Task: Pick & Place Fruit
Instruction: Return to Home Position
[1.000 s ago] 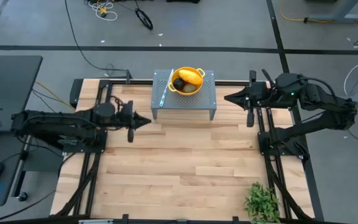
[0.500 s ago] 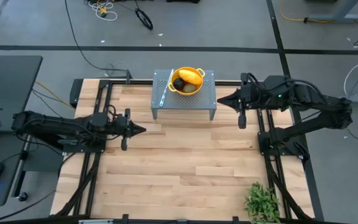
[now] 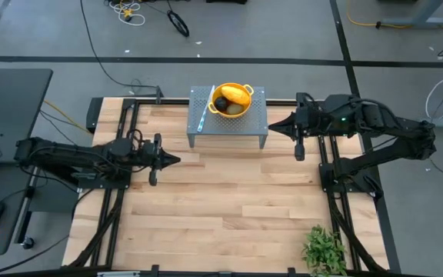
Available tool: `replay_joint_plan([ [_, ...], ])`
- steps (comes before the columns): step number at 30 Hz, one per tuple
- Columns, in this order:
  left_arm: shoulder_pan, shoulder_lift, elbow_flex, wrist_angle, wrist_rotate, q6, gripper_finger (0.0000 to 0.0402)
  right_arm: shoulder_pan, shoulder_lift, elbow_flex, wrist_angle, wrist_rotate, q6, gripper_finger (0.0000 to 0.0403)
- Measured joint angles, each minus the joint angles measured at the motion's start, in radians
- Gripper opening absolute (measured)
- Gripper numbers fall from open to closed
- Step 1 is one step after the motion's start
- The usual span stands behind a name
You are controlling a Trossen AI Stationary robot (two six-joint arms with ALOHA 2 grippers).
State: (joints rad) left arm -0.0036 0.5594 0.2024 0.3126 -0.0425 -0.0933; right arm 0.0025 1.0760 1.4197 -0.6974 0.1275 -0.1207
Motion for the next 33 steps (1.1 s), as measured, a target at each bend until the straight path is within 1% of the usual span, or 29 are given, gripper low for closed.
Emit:
replay_joint_plan([
  [7, 0.000, 0.000, 0.000, -0.005, 0.001, -0.039, 0.0003, 0.000, -0.045, 0.001, -0.002, -0.013, 0.000, 0.0001],
  [14, 0.000, 0.000, 0.000, -0.005, 0.001, -0.032, 0.0003, 0.000, -0.101, 0.001, -0.029, -0.105, 0.000, 0.0001],
  [17, 0.000, 0.000, 0.000, -0.006, 0.001, -0.034, 0.0003, 0.000, -0.132, 0.001, -0.029, -0.128, 0.000, 0.0001],
  [33, 0.000, 0.000, 0.000, -0.006, 0.001, -0.034, 0.0003, 0.000, -0.345, 0.001, -0.032, -0.120, 0.000, 0.0001],
])
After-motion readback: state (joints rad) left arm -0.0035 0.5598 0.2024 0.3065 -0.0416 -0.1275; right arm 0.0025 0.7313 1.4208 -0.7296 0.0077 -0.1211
